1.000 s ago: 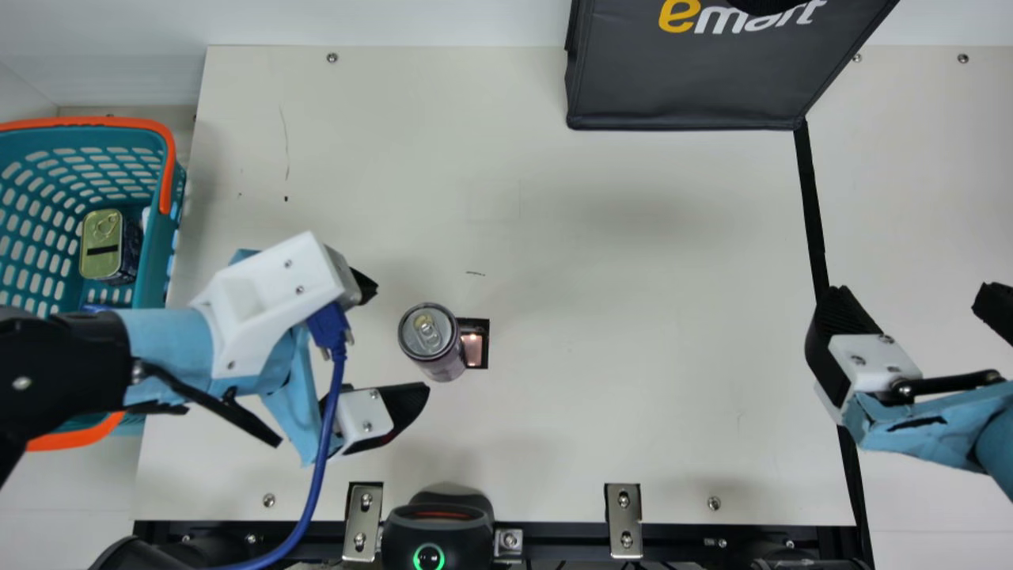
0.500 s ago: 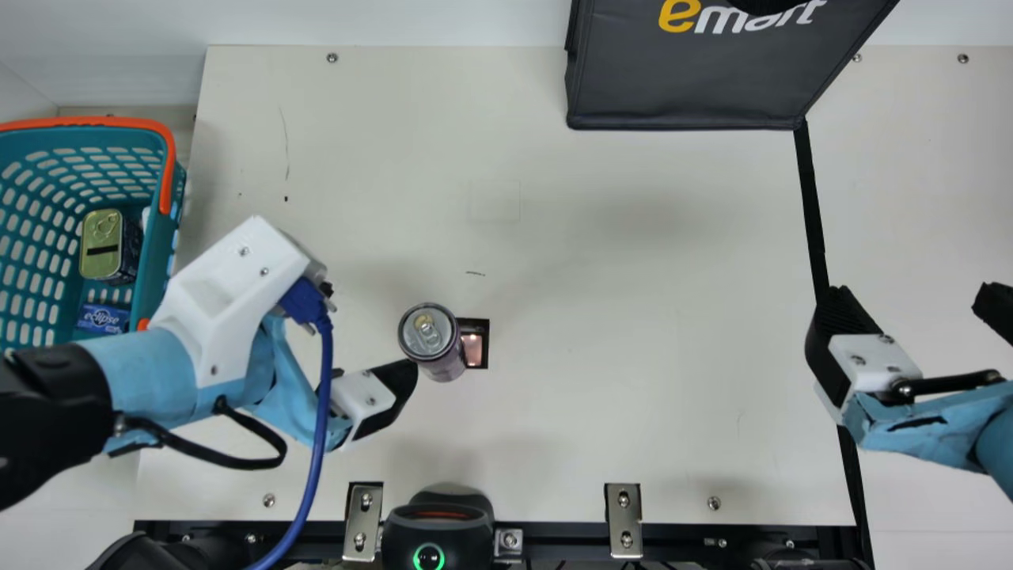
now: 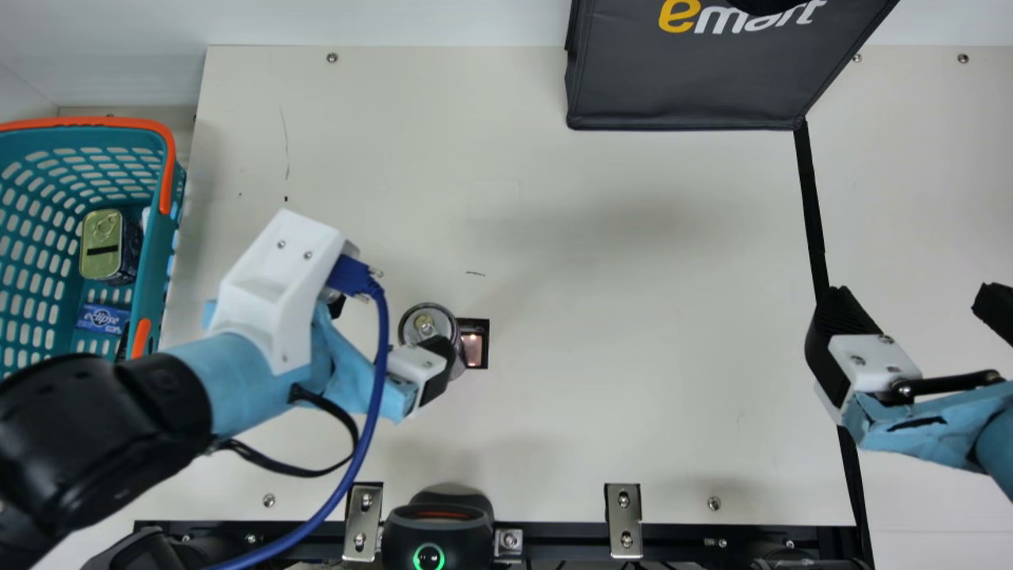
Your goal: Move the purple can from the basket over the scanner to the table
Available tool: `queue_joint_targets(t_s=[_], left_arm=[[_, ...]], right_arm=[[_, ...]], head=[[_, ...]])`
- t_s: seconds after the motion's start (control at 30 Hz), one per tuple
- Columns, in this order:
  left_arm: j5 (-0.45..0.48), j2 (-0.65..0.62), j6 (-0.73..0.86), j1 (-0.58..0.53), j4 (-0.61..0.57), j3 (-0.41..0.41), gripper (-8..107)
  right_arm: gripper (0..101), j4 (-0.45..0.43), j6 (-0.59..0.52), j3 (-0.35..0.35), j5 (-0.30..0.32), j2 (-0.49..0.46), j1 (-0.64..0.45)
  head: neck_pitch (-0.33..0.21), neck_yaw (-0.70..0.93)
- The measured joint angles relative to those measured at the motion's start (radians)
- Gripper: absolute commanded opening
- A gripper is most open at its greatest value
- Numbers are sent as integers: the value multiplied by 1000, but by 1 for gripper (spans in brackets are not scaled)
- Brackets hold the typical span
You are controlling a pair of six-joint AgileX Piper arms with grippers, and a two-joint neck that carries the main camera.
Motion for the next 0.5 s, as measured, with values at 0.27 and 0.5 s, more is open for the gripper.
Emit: queue_joint_targets(t_s=[0.27, 0.5], left_arm=[[-12, 92, -357, -144, 194, 4, 90], [-5, 159, -636, -235, 350, 16, 90]], right_arm=[[95, 0, 0, 0, 0, 0, 0], [95, 0, 0, 0, 0, 0, 0]], head=[[0, 2], [0, 0]])
